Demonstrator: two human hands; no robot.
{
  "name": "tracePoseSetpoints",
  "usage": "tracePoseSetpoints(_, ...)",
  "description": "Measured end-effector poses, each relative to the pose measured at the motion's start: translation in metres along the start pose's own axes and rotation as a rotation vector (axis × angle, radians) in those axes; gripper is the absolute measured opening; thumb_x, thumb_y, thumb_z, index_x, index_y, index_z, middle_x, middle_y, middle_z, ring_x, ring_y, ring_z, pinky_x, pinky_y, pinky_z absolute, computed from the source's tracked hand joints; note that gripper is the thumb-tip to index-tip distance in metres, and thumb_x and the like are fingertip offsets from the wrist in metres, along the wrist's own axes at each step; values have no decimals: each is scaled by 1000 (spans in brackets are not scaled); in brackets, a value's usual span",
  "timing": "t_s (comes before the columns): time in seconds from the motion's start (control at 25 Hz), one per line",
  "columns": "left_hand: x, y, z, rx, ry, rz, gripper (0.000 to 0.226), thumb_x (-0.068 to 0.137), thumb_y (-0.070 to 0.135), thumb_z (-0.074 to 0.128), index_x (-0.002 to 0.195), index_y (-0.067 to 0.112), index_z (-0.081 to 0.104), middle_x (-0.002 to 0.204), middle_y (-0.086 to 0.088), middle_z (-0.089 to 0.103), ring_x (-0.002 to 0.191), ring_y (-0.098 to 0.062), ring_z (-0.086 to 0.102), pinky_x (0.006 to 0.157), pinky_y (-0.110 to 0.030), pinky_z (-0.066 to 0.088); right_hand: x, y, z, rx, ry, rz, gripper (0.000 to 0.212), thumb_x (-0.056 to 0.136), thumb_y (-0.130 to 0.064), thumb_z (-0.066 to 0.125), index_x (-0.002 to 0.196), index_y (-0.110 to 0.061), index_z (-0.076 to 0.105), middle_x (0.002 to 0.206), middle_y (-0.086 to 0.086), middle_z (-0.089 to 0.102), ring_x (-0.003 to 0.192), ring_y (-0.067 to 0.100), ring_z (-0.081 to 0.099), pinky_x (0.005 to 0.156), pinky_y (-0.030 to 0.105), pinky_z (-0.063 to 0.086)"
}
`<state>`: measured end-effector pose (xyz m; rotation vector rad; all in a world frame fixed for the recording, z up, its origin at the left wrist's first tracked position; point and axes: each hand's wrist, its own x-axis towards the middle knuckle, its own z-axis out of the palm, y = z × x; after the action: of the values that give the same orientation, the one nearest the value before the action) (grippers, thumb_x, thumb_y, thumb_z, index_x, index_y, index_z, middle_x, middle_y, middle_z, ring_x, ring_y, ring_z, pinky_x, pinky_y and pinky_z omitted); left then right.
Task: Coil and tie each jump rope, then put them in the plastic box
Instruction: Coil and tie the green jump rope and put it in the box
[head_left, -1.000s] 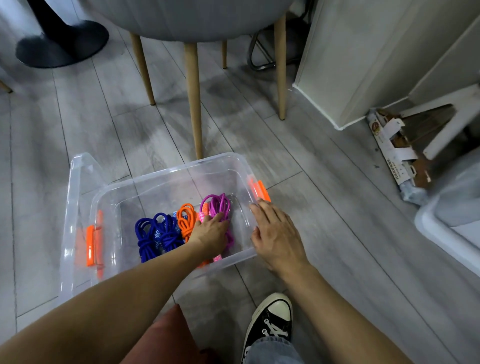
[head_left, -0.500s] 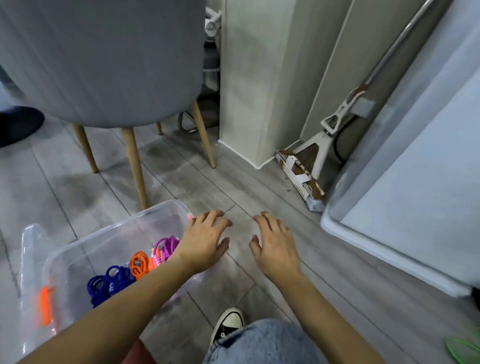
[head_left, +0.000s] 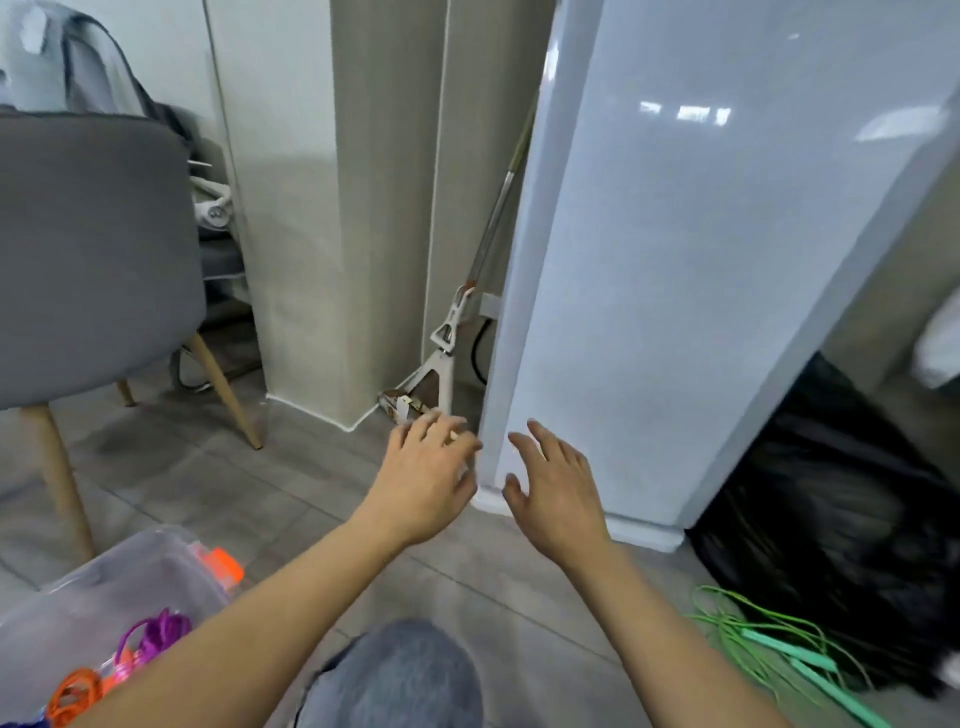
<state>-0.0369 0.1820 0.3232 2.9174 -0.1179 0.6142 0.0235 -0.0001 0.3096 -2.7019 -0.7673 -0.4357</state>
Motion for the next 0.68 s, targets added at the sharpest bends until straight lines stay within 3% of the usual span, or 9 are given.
tracePoseSetpoints(0.28,51,138,31,-62,-16,178,40,96,39,49,135,32,51,153,2,38,147,-27,24,117,-47,20,-60,127,-55,-116,78,184,52,89,-30,61,139,-20,52,150,9,47,133,28,48,109,42,37)
tracePoseSetpoints(0.68,65,294,169,-155,-320,356,40,87,36,49,124,28,59,140,1,52,134,-27,42,108,-46,31,-181,304,-29,-128,18,492,55,80,-31,64,133,-20,55,143,6,51,127,28,50,104,41,39)
